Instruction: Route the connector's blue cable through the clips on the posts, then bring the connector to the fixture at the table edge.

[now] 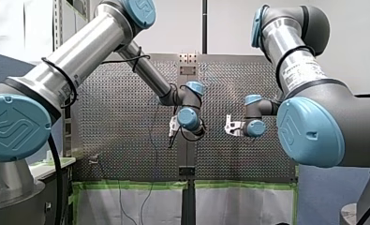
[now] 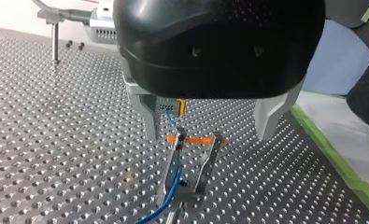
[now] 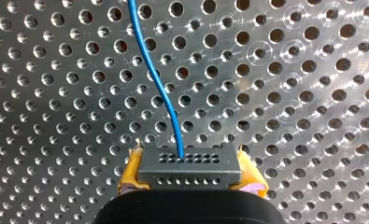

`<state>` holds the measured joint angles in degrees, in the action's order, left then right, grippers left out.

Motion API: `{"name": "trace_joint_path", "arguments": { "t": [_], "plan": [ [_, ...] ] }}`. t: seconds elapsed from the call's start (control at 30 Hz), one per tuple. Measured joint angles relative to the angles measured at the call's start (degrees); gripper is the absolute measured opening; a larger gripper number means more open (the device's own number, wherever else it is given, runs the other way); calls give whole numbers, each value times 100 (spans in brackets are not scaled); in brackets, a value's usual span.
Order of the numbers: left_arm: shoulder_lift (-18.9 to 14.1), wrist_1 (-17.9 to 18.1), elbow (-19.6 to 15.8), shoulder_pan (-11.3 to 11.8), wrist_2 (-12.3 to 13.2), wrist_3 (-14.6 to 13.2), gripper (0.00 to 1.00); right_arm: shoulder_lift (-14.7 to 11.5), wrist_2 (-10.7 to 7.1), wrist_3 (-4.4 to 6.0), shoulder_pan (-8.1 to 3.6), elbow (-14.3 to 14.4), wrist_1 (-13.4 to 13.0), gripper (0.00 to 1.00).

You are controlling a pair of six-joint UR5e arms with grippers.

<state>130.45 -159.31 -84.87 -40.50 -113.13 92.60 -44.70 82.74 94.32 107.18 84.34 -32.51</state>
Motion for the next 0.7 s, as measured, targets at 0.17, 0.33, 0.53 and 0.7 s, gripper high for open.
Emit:
{"name": "trace_joint_path", "arguments": {
  "t": [0.17,0.33,0.53,0.7],
  "plan": [
    [-2,65,0,-10,-39,70,100,1,-2,0,0,0,0,0],
    [0,68,0,-9,-53,81,100,5,-3,0,0,0,5,0],
    [-9,53,-6,-21,-61,75,100,7,-3,0,6,0,9,0],
    [-99,99,-95,-94,-169,53,100,8,-3,0,10,0,10,0]
  ]
}}
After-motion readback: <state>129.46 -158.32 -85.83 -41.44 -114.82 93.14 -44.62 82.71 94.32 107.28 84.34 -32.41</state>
